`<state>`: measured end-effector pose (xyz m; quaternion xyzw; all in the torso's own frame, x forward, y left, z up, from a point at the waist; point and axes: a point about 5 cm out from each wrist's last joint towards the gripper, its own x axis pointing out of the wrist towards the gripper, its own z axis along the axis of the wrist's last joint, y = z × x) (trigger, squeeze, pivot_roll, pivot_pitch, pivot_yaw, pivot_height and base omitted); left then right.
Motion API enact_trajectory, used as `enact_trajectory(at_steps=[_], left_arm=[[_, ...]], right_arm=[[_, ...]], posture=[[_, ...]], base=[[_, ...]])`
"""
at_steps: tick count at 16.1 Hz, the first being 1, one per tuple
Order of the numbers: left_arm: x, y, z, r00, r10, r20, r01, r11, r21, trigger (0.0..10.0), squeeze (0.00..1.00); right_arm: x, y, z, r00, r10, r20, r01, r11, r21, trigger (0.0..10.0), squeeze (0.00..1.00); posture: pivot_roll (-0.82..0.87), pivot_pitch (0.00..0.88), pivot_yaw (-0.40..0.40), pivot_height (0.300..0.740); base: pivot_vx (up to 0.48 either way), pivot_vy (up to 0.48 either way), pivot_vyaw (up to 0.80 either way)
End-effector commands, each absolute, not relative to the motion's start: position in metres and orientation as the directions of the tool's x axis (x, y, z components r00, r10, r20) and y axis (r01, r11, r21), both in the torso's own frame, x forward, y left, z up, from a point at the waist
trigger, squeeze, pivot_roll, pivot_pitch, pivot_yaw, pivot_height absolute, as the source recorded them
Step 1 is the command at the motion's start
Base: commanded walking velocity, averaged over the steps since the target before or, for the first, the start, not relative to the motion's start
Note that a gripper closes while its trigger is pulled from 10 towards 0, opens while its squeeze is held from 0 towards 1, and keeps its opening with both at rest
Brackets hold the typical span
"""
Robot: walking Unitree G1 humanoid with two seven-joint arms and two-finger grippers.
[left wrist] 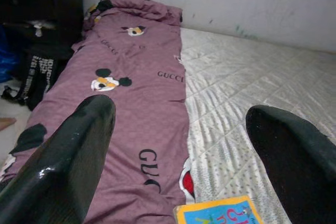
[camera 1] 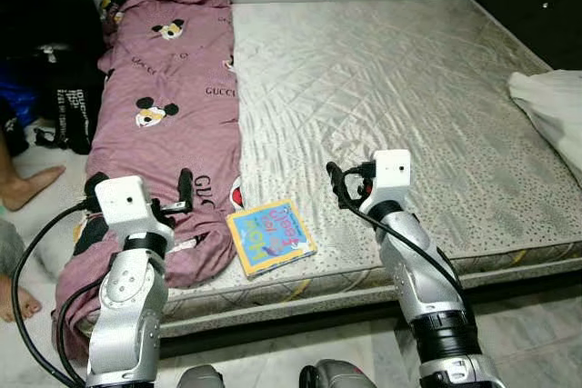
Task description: Clean up the room
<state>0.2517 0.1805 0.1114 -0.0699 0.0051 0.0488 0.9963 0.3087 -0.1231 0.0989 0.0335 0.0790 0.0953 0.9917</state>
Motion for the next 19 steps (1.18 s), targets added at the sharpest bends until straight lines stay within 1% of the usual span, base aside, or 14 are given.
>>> enact_trajectory(at_steps=[1,5,7,14,19], left_arm=[[0.2515,0.1778,0.1149,0.996,0.086,-0.004,-0.086,0.987,-0.137,10.0,0.00],[0.2543,0.1760,0.1154,0.996,0.086,0.000,-0.085,0.987,-0.140,10.0,0.00],[0.2556,0.1745,0.1164,0.996,0.089,0.005,-0.087,0.986,-0.141,10.0,0.00],[0.2571,0.1743,0.1192,0.992,0.123,0.027,-0.118,0.980,-0.163,10.0,0.00],[0.2575,0.1718,0.1203,0.994,0.100,0.035,-0.093,0.980,-0.175,10.0,0.00]], right_arm=[[0.3080,-0.1248,0.1005,0.969,0.195,-0.151,-0.184,0.979,0.083,10.0,0.00],[0.3099,-0.1242,0.1013,0.968,0.200,-0.149,-0.190,0.979,0.080,10.0,0.00],[0.3104,-0.1232,0.1018,0.967,0.208,-0.145,-0.199,0.977,0.078,10.0,0.00],[0.3124,-0.1241,0.1021,0.965,0.214,-0.154,-0.206,0.976,0.070,10.0,0.00],[0.3135,-0.1224,0.1025,0.962,0.224,-0.155,-0.217,0.974,0.063,10.0,0.00]], posture=[[-0.06,0.082,-0.027,0.690],[-0.05,0.081,-0.034,0.635],[-0.06,0.080,-0.037,0.620],[-0.06,0.078,-0.045,0.620],[-0.06,0.078,-0.049,0.620]], base=[[0.000,0.000,0.00],[0.000,0.000,0.00],[0.000,0.000,0.00],[0.000,0.000,0.00],[0.000,0.000,0.00]])
